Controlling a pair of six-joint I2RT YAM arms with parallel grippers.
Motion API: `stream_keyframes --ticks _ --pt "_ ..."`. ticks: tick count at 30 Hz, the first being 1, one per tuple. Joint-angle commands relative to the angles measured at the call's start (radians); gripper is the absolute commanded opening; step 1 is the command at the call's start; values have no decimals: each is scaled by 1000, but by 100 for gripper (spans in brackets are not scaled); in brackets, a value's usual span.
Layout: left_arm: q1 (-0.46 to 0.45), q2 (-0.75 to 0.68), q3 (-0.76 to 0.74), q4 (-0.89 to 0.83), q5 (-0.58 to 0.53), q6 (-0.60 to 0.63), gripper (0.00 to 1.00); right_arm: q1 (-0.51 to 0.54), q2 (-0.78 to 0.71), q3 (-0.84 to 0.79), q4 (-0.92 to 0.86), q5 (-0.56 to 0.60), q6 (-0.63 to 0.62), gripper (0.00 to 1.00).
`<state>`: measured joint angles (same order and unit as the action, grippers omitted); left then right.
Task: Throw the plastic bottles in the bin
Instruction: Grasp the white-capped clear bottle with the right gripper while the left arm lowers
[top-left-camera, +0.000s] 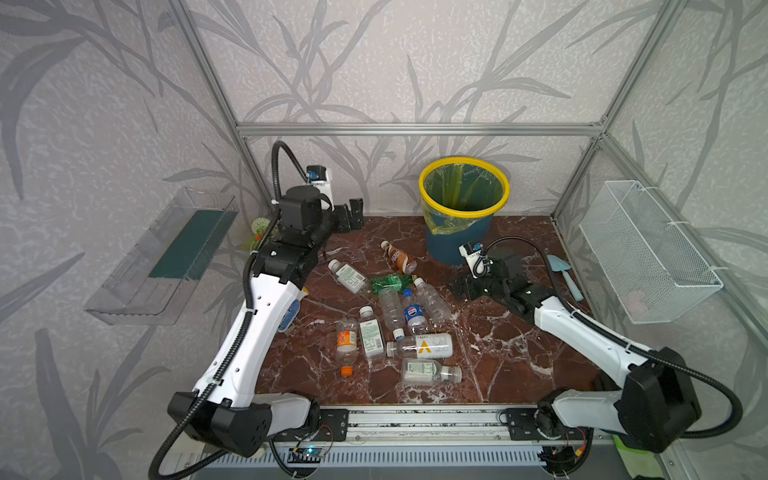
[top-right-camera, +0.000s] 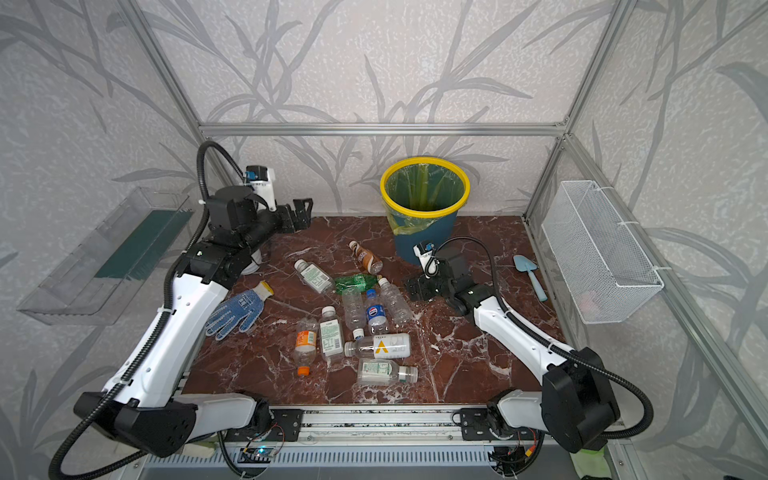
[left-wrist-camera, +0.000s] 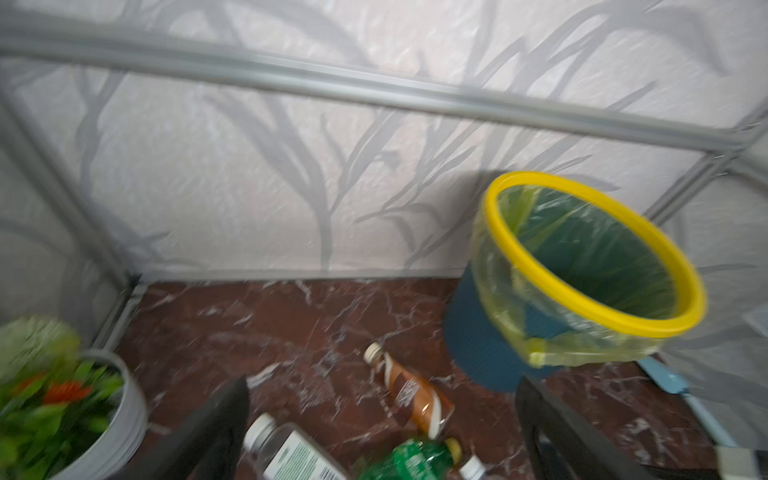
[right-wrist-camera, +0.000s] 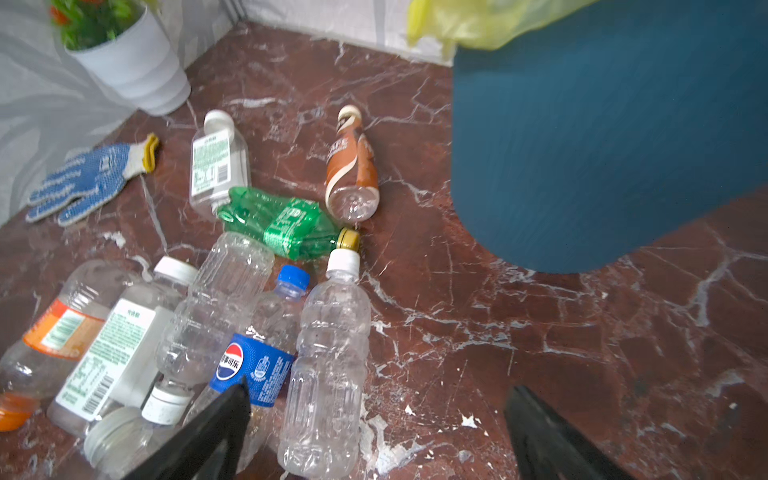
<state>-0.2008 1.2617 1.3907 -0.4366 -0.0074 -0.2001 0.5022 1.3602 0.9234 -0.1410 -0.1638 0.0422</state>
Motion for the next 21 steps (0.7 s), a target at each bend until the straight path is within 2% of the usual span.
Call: stream_keyframes --ticks 1,4,8,14,21 --pt "37 -73 -132 -17 -68 12 99 46 80 69 -104 44 -70 97" --pt "51 -124 -251 -6 -94 28 99 78 162 119 -130 58 -78 97" --pt "64 -151 -367 35 -80 -15 98 104 268 188 -170 70 -71 97" --pt "68 -117 -370 35 -28 -44 97 117 400 266 -253 115 -50 93" --pt "80 -108 -372 39 6 -65 96 128 463 275 -241 124 -29 92"
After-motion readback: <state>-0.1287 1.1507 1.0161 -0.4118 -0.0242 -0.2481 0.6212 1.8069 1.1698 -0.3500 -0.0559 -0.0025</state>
